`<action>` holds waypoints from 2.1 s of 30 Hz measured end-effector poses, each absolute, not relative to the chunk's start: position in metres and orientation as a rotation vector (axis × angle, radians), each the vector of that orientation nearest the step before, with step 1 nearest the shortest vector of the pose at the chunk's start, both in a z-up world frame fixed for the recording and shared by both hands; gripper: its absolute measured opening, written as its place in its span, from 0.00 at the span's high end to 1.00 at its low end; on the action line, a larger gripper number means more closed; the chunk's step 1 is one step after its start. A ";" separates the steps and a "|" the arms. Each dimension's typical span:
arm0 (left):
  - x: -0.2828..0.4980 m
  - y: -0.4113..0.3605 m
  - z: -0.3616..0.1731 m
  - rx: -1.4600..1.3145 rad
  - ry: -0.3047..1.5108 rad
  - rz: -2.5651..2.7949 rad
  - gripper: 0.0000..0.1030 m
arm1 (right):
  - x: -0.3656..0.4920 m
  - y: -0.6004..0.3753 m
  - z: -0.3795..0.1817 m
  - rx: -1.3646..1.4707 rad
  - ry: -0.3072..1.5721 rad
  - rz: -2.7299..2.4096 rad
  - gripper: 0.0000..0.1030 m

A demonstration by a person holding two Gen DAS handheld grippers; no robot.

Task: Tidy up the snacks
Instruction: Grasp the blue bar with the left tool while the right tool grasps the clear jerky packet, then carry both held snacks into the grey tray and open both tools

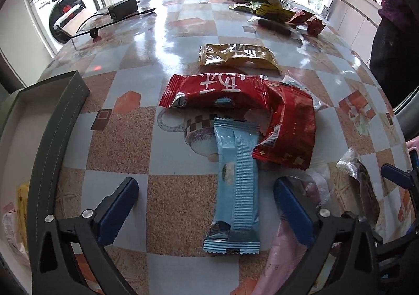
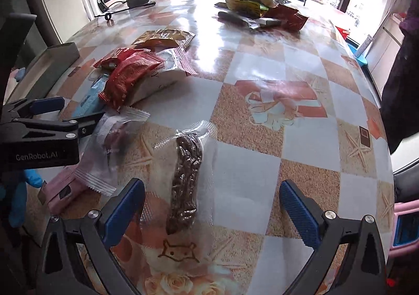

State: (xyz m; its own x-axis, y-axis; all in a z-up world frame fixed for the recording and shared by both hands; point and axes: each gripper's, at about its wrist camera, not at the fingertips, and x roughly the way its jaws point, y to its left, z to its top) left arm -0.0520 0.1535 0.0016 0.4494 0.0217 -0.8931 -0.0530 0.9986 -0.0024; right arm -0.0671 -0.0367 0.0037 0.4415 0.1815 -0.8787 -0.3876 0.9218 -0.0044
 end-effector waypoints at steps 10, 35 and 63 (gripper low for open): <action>-0.048 0.144 0.006 -0.010 1.127 0.023 0.12 | -0.050 -0.029 0.006 -0.217 1.132 0.333 0.00; -0.116 0.181 0.068 -0.095 0.972 -0.046 0.75 | -0.055 -0.050 0.048 0.107 1.163 0.532 0.63; -0.185 0.397 0.063 -0.394 0.843 0.295 0.75 | -0.069 0.255 0.082 -0.162 1.128 0.925 0.63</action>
State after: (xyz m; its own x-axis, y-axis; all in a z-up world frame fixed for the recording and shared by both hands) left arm -0.1851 0.3972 0.0629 0.6318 0.0967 -0.7691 -0.4036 0.8881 -0.2199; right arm -0.0694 0.2554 0.0822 0.1144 0.5508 -0.8268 -0.7028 0.6330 0.3245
